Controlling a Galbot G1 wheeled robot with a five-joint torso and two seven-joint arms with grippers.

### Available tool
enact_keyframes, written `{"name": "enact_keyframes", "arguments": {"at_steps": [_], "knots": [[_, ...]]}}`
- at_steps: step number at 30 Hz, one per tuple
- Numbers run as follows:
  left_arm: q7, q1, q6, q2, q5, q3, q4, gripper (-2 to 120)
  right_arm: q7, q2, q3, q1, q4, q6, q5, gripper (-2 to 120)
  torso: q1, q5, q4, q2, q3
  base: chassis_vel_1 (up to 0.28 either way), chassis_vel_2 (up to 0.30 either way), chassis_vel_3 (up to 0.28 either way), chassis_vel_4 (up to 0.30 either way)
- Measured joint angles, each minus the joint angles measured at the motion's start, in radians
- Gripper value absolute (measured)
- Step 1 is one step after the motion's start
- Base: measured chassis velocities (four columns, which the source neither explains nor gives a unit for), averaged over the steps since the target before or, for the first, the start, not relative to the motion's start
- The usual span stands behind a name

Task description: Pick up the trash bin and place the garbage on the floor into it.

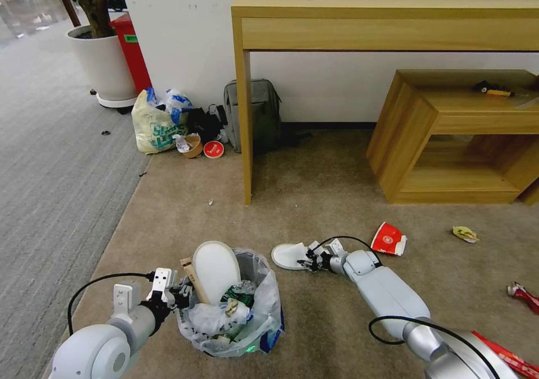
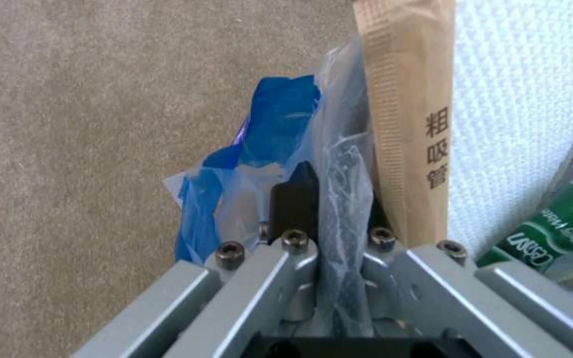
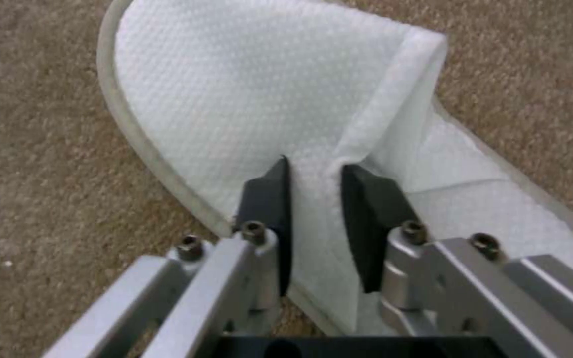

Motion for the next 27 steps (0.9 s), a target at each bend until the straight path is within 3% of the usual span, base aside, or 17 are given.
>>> {"name": "enact_keyframes", "arguments": {"at_steps": [6,19,27], "knots": [[0.001,0.001,0.0,-0.002,0.003,0.002,0.0,0,0.016,0.0,0.003,-0.01,0.005,0.009,0.006,0,0.0,0.0,0.0,0.0,0.0,0.0,0.0,0.0,0.0],[0.0,0.001,0.0,-0.004,0.004,-0.001,-0.005,0,0.042,-0.023,0.036,-0.038,0.088,0.063,0.024,0,0.0,-0.0001,-0.0002,0.0,0.0,0.0,0.0,0.0,0.0],[-0.001,-0.01,0.0,-0.004,0.004,0.001,0.005,0,0.046,-0.066,0.109,-0.08,0.221,0.094,0.025,0,0.0,-0.0001,-0.0001,0.0,0.0,0.0,0.0,0.0,0.0]]}}
